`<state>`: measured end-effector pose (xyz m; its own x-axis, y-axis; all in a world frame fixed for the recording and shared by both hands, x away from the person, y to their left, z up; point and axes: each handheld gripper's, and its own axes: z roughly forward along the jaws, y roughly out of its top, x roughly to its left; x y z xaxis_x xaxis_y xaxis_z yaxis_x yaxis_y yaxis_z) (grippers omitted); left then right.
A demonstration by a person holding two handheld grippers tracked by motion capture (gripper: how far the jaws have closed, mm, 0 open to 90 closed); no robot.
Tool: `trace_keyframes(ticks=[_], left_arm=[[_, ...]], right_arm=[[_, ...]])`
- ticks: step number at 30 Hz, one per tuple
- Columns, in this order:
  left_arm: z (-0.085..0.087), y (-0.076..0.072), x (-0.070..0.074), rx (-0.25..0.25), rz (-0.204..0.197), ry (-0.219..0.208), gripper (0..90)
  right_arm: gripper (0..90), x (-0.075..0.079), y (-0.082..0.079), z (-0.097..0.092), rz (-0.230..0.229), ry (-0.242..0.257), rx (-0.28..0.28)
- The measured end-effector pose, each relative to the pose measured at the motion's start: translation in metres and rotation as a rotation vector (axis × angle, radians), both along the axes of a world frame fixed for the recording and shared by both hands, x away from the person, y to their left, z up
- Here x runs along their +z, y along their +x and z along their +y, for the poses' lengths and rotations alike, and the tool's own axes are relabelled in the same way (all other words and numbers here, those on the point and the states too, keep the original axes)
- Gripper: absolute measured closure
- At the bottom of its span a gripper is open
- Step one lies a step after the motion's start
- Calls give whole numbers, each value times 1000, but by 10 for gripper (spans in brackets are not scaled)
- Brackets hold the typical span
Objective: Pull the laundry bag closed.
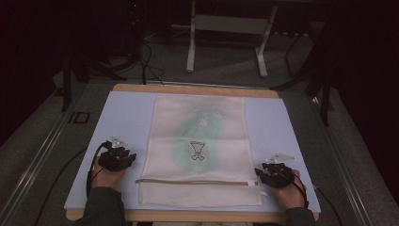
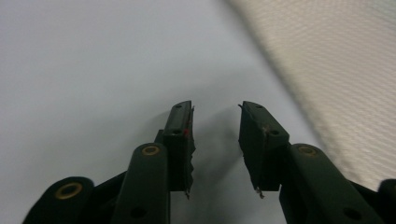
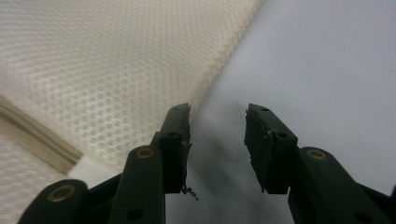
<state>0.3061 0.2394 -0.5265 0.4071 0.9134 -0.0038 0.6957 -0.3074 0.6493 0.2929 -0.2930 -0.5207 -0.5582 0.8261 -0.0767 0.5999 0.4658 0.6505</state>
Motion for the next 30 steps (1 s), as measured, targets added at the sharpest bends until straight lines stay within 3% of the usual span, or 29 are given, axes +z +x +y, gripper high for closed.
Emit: trace_keyframes(ticks=[3, 5, 6, 9, 15, 17, 30], left_arm=[[-5, -1, 3, -42, -10, -5, 646], [-5, -1, 3, -42, -10, -5, 647], [-9, -2, 3, -87, -20, -6, 648], [-11, -2, 4, -111, -21, -11, 651], [-13, -2, 3, -121, -5, -12, 651], [-12, -1, 2, -116, 19, -27, 651], [-19, -4, 5, -200, -14, -55, 643]], right_arm=[[591, 4, -2, -1, 4, 57, 26], [591, 5, -2, -2, 2, 66, 34], [572, 7, -3, 0, 4, 70, 55], [571, 8, -4, 4, 9, 76, 74], [571, 11, -6, 14, 4, 87, 120], [571, 13, -6, 17, 6, 91, 139], [576, 13, -5, 33, 25, 99, 211]])
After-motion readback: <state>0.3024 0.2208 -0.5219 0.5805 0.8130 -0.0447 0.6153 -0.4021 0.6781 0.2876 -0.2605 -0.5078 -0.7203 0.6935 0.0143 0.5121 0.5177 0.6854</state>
